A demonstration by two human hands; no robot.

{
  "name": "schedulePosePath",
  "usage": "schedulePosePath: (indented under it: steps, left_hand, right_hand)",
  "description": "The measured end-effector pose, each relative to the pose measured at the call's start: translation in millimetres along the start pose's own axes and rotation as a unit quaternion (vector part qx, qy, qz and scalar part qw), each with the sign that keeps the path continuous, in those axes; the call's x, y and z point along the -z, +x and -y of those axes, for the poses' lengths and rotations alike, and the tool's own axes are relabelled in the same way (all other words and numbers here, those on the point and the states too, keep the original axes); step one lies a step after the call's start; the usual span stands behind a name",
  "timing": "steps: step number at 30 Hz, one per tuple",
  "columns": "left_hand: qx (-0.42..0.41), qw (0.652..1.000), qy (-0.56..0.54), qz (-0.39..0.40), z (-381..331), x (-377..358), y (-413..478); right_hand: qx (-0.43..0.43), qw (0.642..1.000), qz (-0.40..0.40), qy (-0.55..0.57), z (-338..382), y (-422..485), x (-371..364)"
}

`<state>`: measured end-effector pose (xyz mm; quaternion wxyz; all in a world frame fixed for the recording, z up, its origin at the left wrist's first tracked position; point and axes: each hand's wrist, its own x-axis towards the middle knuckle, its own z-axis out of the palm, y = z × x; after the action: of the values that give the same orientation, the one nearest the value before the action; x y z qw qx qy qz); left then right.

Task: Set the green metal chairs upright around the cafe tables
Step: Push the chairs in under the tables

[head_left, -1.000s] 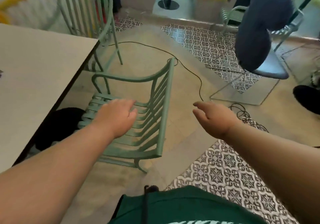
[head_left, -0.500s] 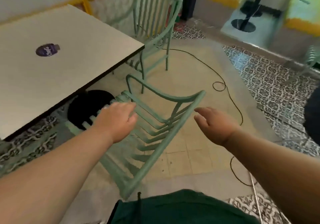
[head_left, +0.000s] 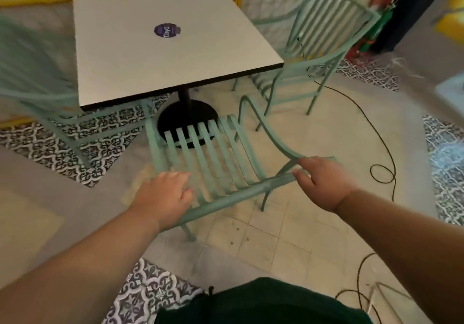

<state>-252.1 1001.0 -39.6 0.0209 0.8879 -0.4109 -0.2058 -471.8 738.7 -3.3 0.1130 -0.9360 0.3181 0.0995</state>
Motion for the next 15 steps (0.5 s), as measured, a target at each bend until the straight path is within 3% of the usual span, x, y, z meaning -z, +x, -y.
schedulePosePath:
  steps: [6, 10, 15]
  left_hand:
    - [0.053, 0.998, 0.004, -0.036, -11.8, -11.9, -6.2]
    - [0.131, 0.989, -0.008, -0.069, -24.5, -27.5, -0.7]
    - [0.179, 0.984, 0.020, -0.006, -66.3, -68.1, 13.5]
  right_hand:
    - [0.065, 0.997, 0.023, -0.028, -11.7, 27.4, -16.3]
    - [0.133, 0.989, 0.032, -0.051, -29.6, 64.4, -15.1]
    - [0.167, 0.981, 0.059, -0.083, -59.8, 90.7, -24.8]
